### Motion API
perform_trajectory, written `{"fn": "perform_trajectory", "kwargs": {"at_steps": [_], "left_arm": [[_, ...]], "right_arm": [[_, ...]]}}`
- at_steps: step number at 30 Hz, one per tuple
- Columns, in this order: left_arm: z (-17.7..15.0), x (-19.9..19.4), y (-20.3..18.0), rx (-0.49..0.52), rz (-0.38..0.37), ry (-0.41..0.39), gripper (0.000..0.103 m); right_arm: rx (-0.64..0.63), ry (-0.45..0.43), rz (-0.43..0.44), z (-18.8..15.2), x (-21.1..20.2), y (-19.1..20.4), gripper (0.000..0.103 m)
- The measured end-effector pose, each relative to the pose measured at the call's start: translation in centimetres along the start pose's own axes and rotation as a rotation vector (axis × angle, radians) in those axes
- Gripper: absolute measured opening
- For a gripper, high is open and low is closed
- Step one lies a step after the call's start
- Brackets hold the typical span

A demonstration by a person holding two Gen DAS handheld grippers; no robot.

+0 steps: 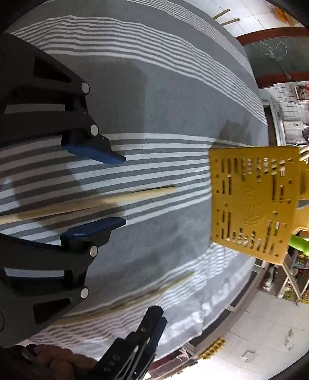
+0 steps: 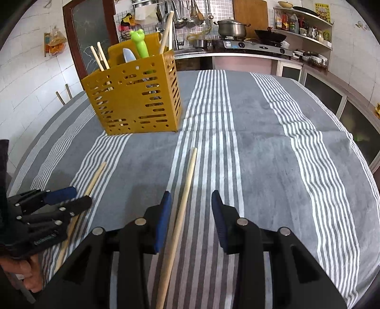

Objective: Organize utensils
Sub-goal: 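Grasp a wooden chopstick with the left tool while the right tool grasps another chopstick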

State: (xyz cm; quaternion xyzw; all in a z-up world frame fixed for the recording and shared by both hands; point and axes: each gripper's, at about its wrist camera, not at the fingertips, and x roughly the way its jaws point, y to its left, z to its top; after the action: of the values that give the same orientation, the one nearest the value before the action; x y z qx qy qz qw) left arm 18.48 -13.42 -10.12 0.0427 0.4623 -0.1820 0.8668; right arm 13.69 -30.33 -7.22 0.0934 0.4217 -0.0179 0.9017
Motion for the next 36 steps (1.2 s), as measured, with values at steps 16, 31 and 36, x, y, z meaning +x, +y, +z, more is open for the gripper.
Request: {"fn": "perform_trajectory", "kwargs": {"at_steps": [16, 31, 36], "left_arm": [[4.2, 3.2, 1.9, -0.021, 0.01, 0.026, 0.005], [4.0, 3.2, 1.6, 0.024, 0.037, 0.027, 0.007], [4.1, 3.2, 2.0, 0.003, 0.002, 0.024, 0.005]], "right_arm": [[-0.016, 0.102, -0.031, 2.3, 4.4, 0.6, 0.035], [-0.093, 0.159, -0.044, 2.3, 5.7, 1.2, 0.03], [-0.055, 0.155, -0.02, 2.4, 5.7, 1.1, 0.01]]}}
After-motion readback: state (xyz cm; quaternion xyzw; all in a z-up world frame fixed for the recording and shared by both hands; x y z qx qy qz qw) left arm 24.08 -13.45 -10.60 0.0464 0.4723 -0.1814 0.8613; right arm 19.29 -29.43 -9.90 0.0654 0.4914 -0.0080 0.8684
